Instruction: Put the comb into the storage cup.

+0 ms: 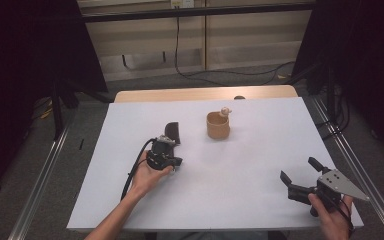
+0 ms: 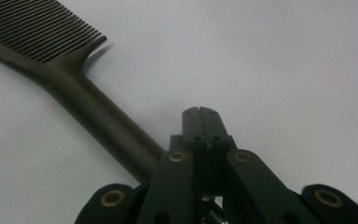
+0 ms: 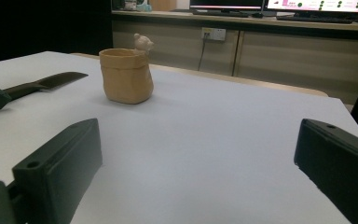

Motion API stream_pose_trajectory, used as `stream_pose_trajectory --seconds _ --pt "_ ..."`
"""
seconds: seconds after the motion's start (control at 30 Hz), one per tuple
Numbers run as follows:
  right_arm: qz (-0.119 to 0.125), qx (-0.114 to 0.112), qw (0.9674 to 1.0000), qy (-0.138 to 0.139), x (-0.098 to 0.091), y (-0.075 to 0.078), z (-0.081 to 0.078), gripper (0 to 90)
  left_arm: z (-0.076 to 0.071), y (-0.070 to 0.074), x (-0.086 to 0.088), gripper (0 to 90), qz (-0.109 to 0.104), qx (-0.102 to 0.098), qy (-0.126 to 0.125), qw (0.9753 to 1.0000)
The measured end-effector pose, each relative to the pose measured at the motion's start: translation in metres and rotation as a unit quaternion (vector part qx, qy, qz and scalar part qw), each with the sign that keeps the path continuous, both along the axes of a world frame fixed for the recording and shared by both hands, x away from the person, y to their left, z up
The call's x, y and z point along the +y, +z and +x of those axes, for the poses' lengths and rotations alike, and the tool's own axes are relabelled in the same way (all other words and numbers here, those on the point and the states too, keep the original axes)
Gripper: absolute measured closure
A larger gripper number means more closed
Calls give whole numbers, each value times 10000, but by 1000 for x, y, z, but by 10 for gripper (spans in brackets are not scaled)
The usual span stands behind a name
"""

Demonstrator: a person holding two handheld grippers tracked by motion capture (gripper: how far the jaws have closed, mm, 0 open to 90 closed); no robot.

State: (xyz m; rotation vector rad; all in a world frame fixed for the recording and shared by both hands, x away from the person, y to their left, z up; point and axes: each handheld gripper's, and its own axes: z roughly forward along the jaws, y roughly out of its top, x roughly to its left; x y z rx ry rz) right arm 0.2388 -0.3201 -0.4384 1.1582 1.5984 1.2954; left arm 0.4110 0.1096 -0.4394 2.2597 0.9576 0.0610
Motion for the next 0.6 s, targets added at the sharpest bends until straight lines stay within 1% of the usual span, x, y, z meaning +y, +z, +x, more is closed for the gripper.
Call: stream_pose_trajectory --seconds 0.13,0.23,0.27,0.37,0.6 --pt "2 -9 10000 3 0 0 0 2 0 0 1 900 28 32 -11 10000" --pt "-13 -9 10000 14 0 0 0 2 0 -1 1 900 95 -30 52 9999" --pt "-11 -11 10000 14 0 0 0 2 1 -2 1 900 93 15 15 10000" --pt "9 -31 10000 6 0 0 -1 2 1 -2 2 900 80 25 51 10000" --pt "9 -22 10000 17 0 0 -1 2 2 -2 4 900 70 98 16 9999"
